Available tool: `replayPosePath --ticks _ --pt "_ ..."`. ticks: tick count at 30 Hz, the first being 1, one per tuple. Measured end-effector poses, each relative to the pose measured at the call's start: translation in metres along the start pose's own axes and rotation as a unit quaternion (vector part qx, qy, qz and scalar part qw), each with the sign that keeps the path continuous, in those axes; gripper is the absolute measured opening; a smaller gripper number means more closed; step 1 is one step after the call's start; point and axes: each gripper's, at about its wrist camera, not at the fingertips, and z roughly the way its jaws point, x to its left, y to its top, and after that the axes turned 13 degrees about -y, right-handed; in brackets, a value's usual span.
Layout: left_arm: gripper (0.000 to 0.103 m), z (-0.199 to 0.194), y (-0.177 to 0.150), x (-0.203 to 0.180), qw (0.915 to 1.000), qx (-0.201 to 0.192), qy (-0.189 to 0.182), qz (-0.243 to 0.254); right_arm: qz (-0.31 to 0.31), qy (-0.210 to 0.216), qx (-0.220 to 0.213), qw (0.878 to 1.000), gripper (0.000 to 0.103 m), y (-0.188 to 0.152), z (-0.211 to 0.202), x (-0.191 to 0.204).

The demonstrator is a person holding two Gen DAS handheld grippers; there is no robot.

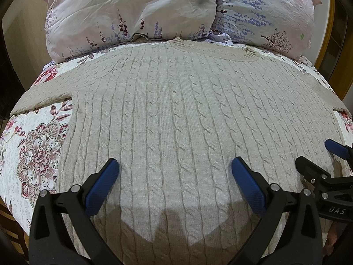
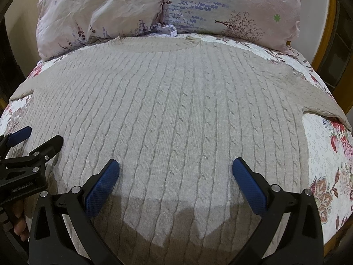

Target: Fold small clothes

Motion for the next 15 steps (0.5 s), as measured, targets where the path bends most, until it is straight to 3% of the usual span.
replayPosePath --ticks 9,12,15 --pt "0.101 0.0 0.0 0.0 1.0 0.001 0.0 -0.001 -0.018 0.019 -0.006 1.0 0.102 -0.004 -0.002 -0.003" --pt "0.101 0.001 0.002 0.0 1.0 0.007 0.0 -0.003 -0.042 0.059 -0.004 0.997 0.102 -0.002 -0.002 -0.013" --pt "0.101 0.001 0.003 0.004 0.9999 0.013 -0.005 0.002 0.041 0.056 -0.01 0.998 0.102 0.02 0.0 -0.071"
